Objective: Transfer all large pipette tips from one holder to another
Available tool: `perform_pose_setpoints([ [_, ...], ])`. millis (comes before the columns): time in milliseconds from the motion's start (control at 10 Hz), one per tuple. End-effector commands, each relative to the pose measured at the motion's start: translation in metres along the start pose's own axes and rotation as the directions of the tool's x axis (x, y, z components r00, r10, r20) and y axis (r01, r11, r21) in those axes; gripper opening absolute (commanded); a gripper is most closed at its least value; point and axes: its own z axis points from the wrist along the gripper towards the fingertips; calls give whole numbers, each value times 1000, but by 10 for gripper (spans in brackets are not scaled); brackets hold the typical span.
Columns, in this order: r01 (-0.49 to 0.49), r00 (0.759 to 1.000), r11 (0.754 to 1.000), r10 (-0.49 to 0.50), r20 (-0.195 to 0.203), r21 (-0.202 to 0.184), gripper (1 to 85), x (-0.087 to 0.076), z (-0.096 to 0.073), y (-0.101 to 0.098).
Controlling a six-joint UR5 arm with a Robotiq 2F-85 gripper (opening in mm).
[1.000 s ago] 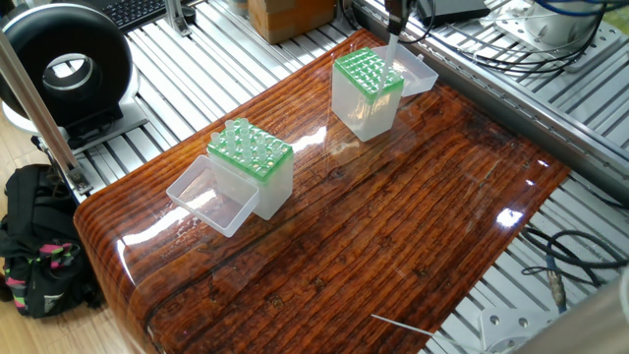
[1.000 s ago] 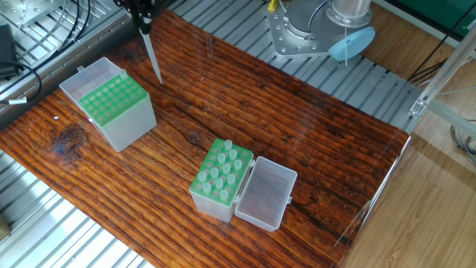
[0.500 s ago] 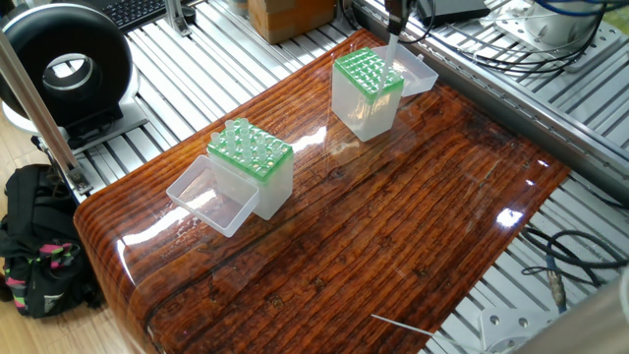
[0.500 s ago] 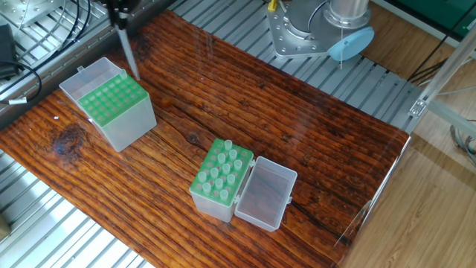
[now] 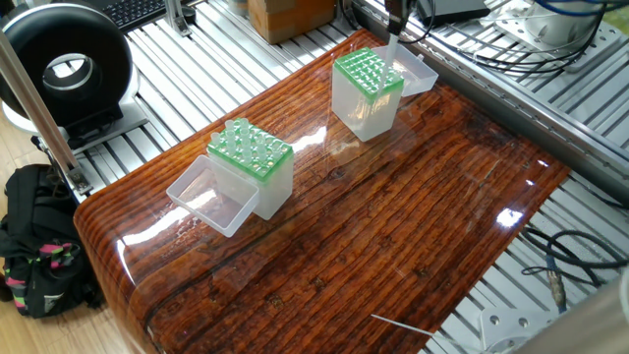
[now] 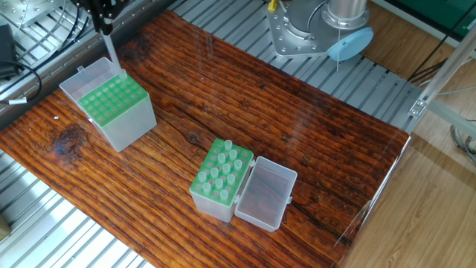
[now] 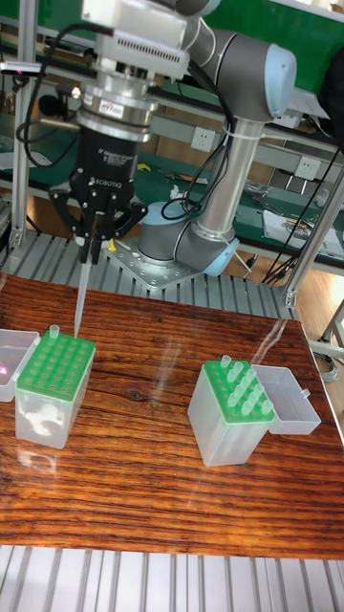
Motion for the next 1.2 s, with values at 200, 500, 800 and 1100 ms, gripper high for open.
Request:
perform_pose_setpoints([
  [200, -19, 1000, 1000, 19, 4, -10, 10, 10, 13, 8],
  [500, -18, 1000, 1000, 18, 3, -14, 10, 11, 16, 7],
  [800, -17, 1000, 999, 16, -9, -33, 10, 15, 18, 8],
  [1100, -16, 1000, 999, 16, -15, -31, 10, 19, 22, 7],
])
